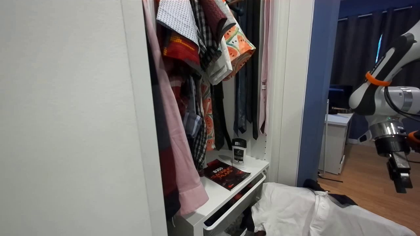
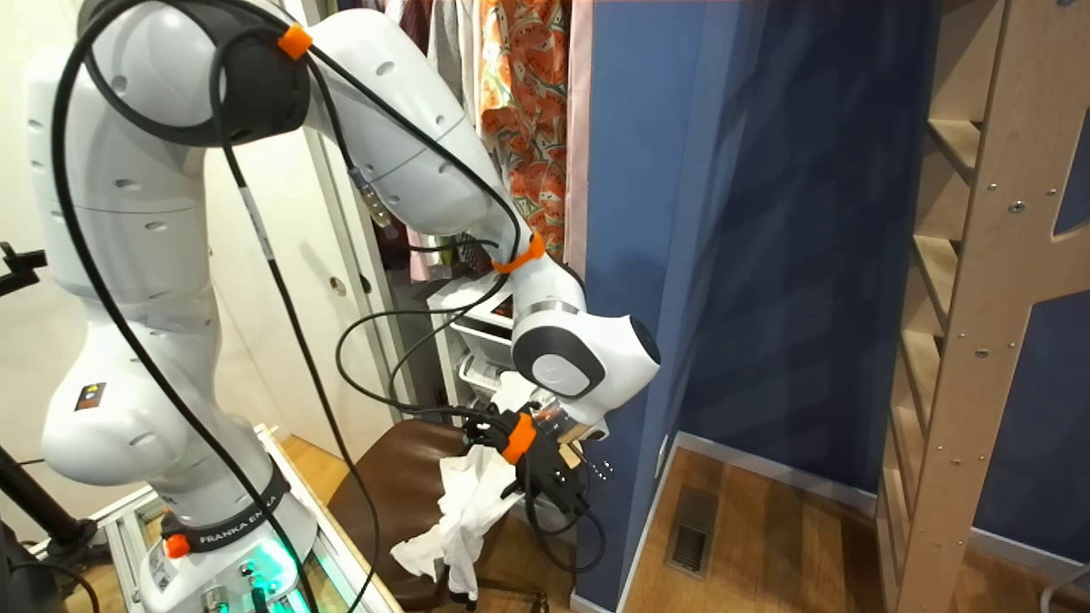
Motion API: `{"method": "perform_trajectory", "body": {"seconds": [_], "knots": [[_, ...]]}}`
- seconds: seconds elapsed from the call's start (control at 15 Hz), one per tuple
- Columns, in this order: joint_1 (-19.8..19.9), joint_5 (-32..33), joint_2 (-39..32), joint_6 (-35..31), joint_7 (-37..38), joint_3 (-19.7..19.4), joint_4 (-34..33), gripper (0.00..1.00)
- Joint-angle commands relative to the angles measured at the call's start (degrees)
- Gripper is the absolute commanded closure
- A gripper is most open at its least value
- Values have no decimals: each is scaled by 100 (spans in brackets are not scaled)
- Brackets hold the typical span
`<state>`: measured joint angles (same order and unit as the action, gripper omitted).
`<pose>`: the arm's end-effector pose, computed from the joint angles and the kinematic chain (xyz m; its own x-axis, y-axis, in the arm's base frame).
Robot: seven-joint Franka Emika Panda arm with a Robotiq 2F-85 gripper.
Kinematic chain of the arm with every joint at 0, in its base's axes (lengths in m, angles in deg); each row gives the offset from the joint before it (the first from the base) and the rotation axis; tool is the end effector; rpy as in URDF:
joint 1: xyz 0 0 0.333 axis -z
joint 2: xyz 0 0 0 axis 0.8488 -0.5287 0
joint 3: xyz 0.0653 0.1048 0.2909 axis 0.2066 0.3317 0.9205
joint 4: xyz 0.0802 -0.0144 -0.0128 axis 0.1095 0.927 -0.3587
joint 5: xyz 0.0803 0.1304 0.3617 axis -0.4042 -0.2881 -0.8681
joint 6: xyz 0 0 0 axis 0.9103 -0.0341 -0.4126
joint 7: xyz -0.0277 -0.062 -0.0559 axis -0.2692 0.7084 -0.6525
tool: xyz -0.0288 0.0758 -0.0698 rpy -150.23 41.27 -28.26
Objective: Put the white shirt on the hanger in the closet
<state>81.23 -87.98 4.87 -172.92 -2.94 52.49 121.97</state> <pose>0.3436 -0.2549 0.1723 0.8751 0.4092 -0.2584 0.1910 -0.7826 -0.5925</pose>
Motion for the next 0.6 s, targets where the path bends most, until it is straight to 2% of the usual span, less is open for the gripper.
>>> {"method": "perform_trajectory", "body": {"seconds": [0.0, 0.33, 0.53], "knots": [[215, -524, -476, -44, -691, 172, -149, 0], [483, -1110, -1068, -484, -1337, 274, -292, 0], [670, -1475, -1404, -690, -1426, 380, -490, 0]]}}
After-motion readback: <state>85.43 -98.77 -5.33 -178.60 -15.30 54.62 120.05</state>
